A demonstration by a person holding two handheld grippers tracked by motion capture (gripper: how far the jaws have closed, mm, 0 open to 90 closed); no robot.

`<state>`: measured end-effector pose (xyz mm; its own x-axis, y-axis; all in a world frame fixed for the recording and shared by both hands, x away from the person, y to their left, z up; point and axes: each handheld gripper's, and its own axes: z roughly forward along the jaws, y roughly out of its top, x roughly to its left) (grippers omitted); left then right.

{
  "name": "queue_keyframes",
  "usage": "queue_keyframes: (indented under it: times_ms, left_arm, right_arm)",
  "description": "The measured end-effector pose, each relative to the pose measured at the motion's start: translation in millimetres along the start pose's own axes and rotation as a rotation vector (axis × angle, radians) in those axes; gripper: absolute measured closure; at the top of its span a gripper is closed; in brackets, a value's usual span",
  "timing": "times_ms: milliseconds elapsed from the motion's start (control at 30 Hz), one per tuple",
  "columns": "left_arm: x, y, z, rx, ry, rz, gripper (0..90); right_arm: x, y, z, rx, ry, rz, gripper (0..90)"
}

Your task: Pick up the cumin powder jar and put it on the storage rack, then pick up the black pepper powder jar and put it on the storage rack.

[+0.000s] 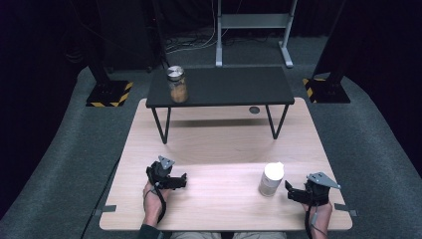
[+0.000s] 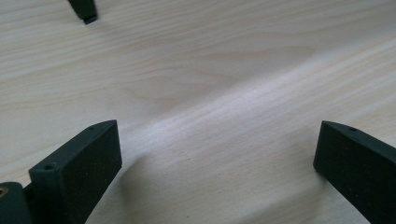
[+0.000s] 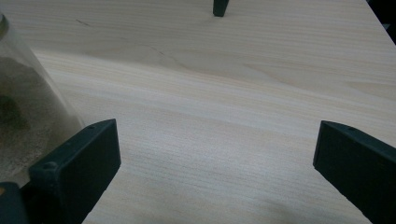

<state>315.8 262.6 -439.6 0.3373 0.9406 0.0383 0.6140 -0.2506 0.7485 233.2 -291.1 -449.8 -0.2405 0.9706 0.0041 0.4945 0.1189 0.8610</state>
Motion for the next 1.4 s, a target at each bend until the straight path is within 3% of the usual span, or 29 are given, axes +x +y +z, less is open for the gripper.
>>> queue_keyframes:
  times_ms: [233,500,900,1400]
  left_arm:
    - [1.8,0.1,1.1,-0.005,-0.008,0.014,0.3]
    - [1.4,1.3,2.4,-0.007,-0.005,0.026,0.2]
    - [7.3,3.1,3.7,0.004,-0.028,0.004,0.2]
    - [9.2,4.0,4.1,0.009,-0.035,-0.005,0.2]
  right_arm:
    - [-0.8,-3.6,-1.3,-0.021,0.002,0.009,0.0]
    - [0.5,-0.1,0.8,-0.003,0.006,-0.015,0.0]
    - [7.5,1.4,1.6,0.005,-0.02,-0.037,0.0]
    - [8.0,1.6,1.9,0.006,-0.028,-0.029,0.0]
